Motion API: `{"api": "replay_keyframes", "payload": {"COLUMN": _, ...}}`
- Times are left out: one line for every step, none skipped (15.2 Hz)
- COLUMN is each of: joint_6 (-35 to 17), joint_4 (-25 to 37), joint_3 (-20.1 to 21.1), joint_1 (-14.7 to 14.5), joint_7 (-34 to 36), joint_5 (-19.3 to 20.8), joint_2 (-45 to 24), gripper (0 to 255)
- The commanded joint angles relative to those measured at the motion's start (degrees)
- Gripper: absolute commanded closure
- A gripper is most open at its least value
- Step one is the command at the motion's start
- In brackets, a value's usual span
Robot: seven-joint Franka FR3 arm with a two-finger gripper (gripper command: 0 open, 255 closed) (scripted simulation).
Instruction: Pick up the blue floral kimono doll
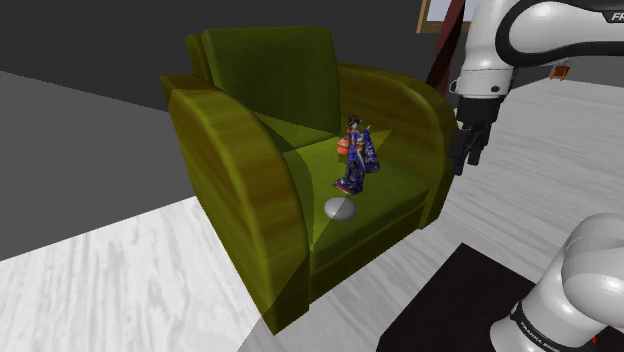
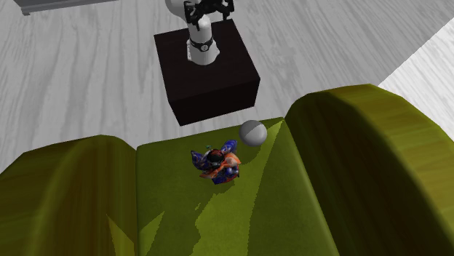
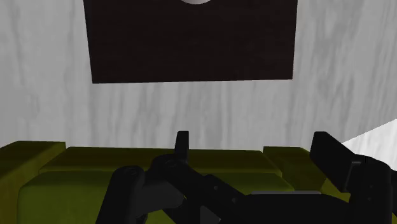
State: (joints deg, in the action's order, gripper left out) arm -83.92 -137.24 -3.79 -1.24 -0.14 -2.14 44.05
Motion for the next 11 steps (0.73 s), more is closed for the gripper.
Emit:
{"api": "replay_keyframes", "payload": {"joint_6": 0.00, "joint_4": 0.00, "joint_3": 0.00, "joint_1": 0.00, "joint_7": 0.00, "joint_5": 0.00, "joint_2": 0.00, "gripper": 0}}
{"api": "replay_keyframes", "payload": {"joint_6": -2.60, "joint_4": -0.64, "joint_3": 0.62, "joint_1": 0.19, "joint_7": 1.26, "joint_5": -0.22, "joint_2": -0.87, "gripper": 0}}
{"api": "replay_keyframes", "payload": {"joint_6": -5.19, "joint_4": -1.20, "joint_3": 1.24, "joint_1": 0.40, "joint_7": 2.51, "joint_5": -0.41, "joint_2": -1.82, "gripper": 0}}
{"api": "replay_keyframes", "payload": {"joint_6": -7.78, "joint_4": -1.67, "joint_3": 1.85, "joint_1": 0.61, "joint_7": 3.76, "joint_5": -0.56, "joint_2": -2.86, "gripper": 0}}
{"api": "replay_keyframes", "payload": {"joint_6": -10.36, "joint_4": -2.05, "joint_3": 2.45, "joint_1": 0.83, "joint_7": 5.01, "joint_5": -0.66, "joint_2": -3.99, "gripper": 0}}
{"api": "replay_keyframes", "payload": {"joint_6": -12.92, "joint_4": -2.33, "joint_3": 3.04, "joint_1": 1.06, "joint_7": 6.26, "joint_5": -0.71, "joint_2": -5.20, "gripper": 0}}
{"api": "replay_keyframes", "payload": {"joint_6": -15.46, "joint_4": -2.53, "joint_3": 3.64, "joint_1": 1.32, "joint_7": 7.52, "joint_5": -0.73, "joint_2": -6.48, "gripper": 0}}
{"api": "replay_keyframes", "payload": {"joint_6": -17.98, "joint_4": -2.63, "joint_3": 4.20, "joint_1": 1.58, "joint_7": 8.79, "joint_5": -0.68, "joint_2": -7.84, "gripper": 0}}
{"api": "replay_keyframes", "payload": {"joint_6": -20.46, "joint_4": -2.65, "joint_3": 4.77, "joint_1": 1.86, "joint_7": 10.08, "joint_5": -0.58, "joint_2": -9.26, "gripper": 0}}
{"api": "replay_keyframes", "payload": {"joint_6": -22.90, "joint_4": -2.57, "joint_3": 5.33, "joint_1": 2.17, "joint_7": 11.38, "joint_5": -0.43, "joint_2": -10.75, "gripper": 0}}
{"api": "replay_keyframes", "payload": {"joint_6": -25.29, "joint_4": -2.40, "joint_3": 5.87, "joint_1": 2.50, "joint_7": 12.71, "joint_5": -0.21, "joint_2": -12.29, "gripper": 0}}
